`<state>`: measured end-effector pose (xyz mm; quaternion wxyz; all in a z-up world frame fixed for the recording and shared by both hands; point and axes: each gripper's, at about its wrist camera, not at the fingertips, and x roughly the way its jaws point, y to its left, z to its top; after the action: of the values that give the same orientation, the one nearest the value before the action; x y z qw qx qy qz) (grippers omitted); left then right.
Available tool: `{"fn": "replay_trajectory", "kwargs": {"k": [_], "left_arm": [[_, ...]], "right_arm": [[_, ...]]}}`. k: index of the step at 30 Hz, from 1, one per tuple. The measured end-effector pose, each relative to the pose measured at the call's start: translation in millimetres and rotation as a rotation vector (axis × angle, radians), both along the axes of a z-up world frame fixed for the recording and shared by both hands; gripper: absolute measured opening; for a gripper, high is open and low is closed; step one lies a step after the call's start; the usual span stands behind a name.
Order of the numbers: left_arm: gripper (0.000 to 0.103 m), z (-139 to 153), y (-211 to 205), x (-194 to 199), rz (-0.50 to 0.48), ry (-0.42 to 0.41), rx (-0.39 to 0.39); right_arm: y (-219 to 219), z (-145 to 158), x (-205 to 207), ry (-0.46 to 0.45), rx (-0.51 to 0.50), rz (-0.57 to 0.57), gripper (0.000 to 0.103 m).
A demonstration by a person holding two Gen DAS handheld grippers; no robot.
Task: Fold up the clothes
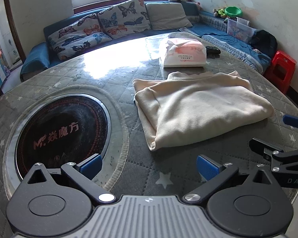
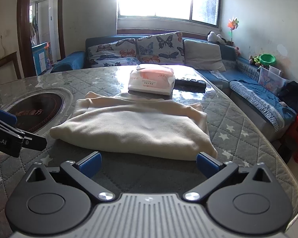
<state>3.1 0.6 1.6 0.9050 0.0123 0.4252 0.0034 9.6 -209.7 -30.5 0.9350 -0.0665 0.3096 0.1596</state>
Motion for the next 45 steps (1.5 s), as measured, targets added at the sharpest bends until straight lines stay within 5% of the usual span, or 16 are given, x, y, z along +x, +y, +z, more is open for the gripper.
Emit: {"fn": "replay_trajectory", "kwargs": {"k": [9,14,23,24,27,29,31,36,45], "left_arm": [[0.100,13,1,52,-0.064,0.000,0.017],[0.083,8,8,91,-0.124,-0.020,-0.040],[0.054,-26,6,137,-0.198,0.009,0.002],[0.044,-29,7,140,-0.203,0.010,-0.002],[0.024,-32,10,143,-0.213,0.004,-0.007],[0.014,-29,11,140,-0.219,-0.003,-0.016],[0.012,-25,13,136,-0.213,-0.013,-0.029],[0.011,10,16,115,-0.204,-0.101,-0.045],[0.010,136,45,29,-0.174,-0.436,-0.102]], "right_arm": [[0,25,50,-0.005,-0.011,0.042,0.096],[-3,30,102,0.014,-0.017,0.060,0.087],[16,-10,184,0.111,-0.115,0.129,0.070],[18,-15,190,0.127,-0.126,0.134,0.069],[20,-25,197,0.159,-0.106,0.157,0.045],[23,-23,194,0.151,-0.113,0.164,0.019],[26,-17,188,0.126,-0.146,0.147,0.009],[23,35,156,-0.034,-0.095,0.156,0.008],[12,160,56,-0.440,0.077,0.207,0.008]]}}
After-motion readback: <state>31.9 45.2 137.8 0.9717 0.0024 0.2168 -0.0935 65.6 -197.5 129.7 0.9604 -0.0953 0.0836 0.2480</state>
